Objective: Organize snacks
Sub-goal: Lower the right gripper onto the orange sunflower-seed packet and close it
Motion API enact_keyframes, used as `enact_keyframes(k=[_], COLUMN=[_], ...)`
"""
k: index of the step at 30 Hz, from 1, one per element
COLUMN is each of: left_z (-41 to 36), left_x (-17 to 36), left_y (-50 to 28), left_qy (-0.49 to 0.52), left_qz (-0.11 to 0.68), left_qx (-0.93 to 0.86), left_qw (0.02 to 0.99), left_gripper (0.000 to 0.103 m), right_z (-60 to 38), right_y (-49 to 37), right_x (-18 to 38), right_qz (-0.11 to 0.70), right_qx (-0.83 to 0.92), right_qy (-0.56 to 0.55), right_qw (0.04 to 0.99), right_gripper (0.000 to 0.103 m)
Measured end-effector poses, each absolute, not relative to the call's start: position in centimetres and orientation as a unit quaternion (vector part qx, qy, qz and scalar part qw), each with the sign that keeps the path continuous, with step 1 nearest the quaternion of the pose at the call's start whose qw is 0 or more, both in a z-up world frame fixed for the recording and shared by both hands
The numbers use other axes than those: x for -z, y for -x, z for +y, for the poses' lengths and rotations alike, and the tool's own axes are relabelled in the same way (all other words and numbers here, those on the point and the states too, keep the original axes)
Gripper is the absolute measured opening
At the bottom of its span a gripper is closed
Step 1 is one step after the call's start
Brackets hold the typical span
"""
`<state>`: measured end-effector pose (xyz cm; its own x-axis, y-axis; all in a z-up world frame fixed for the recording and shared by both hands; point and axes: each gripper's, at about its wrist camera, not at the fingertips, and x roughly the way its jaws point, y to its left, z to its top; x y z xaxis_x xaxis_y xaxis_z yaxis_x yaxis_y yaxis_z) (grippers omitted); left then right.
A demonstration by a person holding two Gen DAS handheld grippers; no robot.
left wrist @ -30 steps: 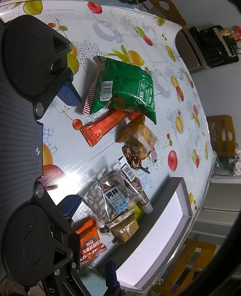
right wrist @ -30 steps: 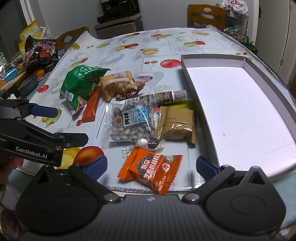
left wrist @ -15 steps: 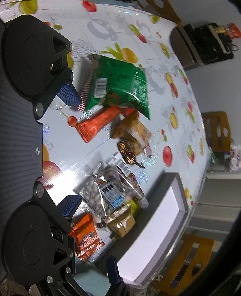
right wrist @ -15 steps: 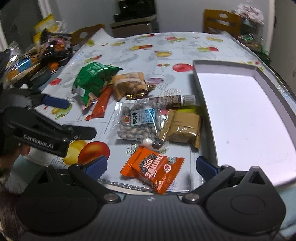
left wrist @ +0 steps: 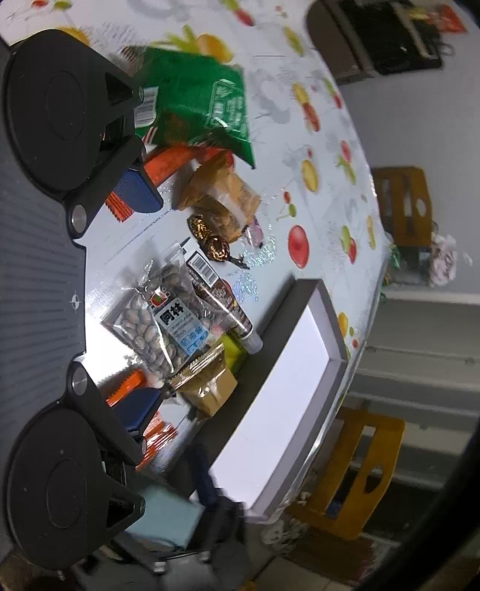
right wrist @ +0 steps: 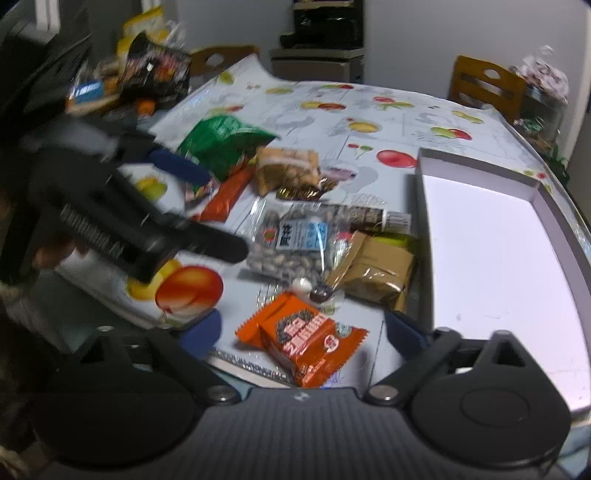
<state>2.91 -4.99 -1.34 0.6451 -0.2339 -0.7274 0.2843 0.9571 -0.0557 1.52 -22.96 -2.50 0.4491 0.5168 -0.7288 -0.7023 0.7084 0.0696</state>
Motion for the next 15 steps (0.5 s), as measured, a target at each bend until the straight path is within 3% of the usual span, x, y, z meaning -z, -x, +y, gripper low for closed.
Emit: enact_keyframes(k=[6, 15], left_z=[-5.6, -8.7], left_x=[1.6, 1.4], left_y=[-3.3, -3.2], left_qy=[-0.016, -0.085], left_qz=[0.387, 0.371], left_qx=[0.162, 0.202], left_qw=[0.908, 0.902], left_gripper=[0.102, 0.102], right_z=[-22.7, -23.6], right_y=[-1.2, -1.4], right_x=[3.4, 3.0], right_qz=[0.374, 0.349], right_qx=[-0.375, -0.405], right_qy=[0.136, 0.150], right_qw=[0.837, 0.832], right_gripper=[0.075, 0.075])
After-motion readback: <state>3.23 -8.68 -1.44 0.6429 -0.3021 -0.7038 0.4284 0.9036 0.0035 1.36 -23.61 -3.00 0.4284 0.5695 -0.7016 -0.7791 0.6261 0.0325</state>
